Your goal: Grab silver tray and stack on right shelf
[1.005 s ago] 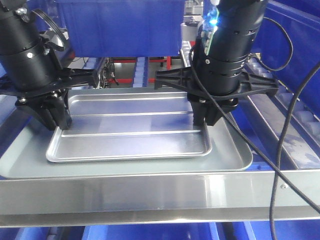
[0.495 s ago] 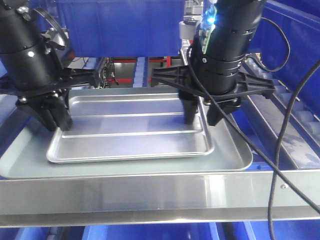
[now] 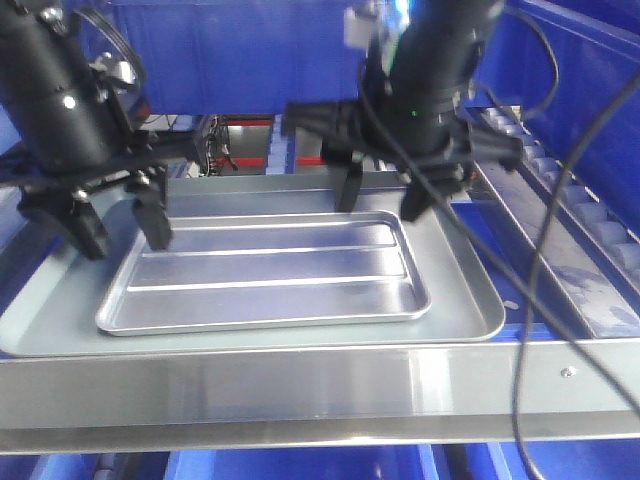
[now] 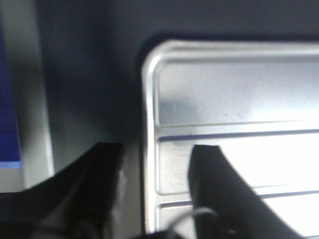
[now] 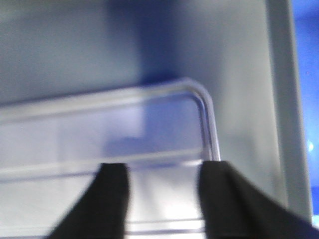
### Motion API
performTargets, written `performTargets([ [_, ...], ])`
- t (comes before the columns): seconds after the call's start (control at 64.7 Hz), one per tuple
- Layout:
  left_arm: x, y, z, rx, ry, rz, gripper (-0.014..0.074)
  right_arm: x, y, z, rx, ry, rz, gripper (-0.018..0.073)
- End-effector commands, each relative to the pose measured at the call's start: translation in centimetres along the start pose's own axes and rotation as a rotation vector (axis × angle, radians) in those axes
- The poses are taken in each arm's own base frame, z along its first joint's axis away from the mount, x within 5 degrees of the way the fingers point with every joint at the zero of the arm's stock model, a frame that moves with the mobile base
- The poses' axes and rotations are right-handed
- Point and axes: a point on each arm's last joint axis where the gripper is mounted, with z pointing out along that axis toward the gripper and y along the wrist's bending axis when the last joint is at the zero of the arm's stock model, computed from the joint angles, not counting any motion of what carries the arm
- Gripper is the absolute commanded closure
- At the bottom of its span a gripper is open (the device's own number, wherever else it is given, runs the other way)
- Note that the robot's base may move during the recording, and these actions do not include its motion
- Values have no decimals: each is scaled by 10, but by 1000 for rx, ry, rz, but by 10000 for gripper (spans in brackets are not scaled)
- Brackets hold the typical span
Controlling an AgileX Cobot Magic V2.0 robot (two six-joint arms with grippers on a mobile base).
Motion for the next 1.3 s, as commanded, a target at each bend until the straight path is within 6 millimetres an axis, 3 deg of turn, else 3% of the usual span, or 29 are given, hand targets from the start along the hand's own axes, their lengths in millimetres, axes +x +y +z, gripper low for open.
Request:
performTargets([
  [0.0,-19,0,-35,13,-68,-10,558,-31,12,-44,-87,-127,9,431],
  [0.046,-24,1,-39,10,-82,-12,639,-34,13,-48,-90,-138,9,533],
  [0.093,-28,1,-42,11,-102,-11,704,-37,14,-50,-97,-150,9,481],
  [0.278,-38,2,-50,18,-147,-11,696,-47,8,-46,-114,-181,31,454],
  [0.371,-39,1,-58,26,-171,-10,696,-47,7,-47,-108,-180,23,519],
  [0.572,-31,3,-79,65,-287,-8,696,-41,17,-61,-146,-211,-171,508],
  [0.804,10,15,-95,116,-436,-4,696,-20,22,-91,-357,-351,-302,508],
  [1.129,83,26,-121,242,-859,181,685,39,-32,-126,-462,-451,-514,508],
  [1.283,122,34,-127,289,-924,213,685,70,-65,-145,-497,-472,-516,508],
])
